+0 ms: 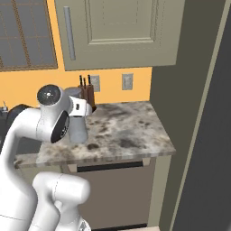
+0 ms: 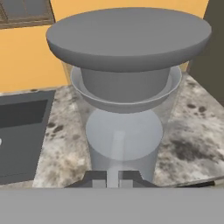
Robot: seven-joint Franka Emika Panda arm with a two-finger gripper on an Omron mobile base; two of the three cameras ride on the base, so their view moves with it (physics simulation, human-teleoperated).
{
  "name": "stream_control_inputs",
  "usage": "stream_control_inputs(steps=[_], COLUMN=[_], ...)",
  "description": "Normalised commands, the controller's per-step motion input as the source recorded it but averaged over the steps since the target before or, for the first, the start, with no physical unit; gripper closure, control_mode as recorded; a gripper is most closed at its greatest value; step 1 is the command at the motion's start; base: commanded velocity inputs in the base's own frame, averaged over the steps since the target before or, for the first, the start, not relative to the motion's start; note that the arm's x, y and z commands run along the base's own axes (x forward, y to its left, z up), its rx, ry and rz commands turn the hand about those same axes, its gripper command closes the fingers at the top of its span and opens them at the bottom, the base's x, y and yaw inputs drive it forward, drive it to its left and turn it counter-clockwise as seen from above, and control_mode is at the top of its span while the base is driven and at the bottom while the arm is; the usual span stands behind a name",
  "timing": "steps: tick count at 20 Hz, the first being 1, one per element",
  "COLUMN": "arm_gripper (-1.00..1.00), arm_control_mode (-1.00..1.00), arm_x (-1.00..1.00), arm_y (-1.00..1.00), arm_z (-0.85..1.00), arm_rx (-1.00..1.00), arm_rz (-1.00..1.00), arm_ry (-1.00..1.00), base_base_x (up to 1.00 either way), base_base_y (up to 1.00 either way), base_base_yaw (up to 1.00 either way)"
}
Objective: Move the squash and brussel sprout from the second highest shelf to the top shelf to make space. Then, place the pitcher from the counter on the cleared second highest shelf.
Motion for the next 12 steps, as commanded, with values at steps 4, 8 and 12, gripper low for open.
stream_control_inputs(steps=[4, 8, 12], arm_gripper=[1.00, 1.00, 1.00], arm_control_mode=[1.00, 1.00, 1.00], arm_x=[0.00, 0.00, 0.00], arm_y=[0.00, 0.00, 0.00], arm_z=[0.00, 0.00, 0.00], arm_rx=[0.00, 0.00, 0.00], arm_rz=[0.00, 0.00, 0.00], arm_ry=[0.00, 0.00, 0.00], base_base_x=[-0.46, -0.90, -1.00], base_base_y=[0.00, 0.00, -0.05], base_base_yaw=[-0.04, -0.17, -0.35])
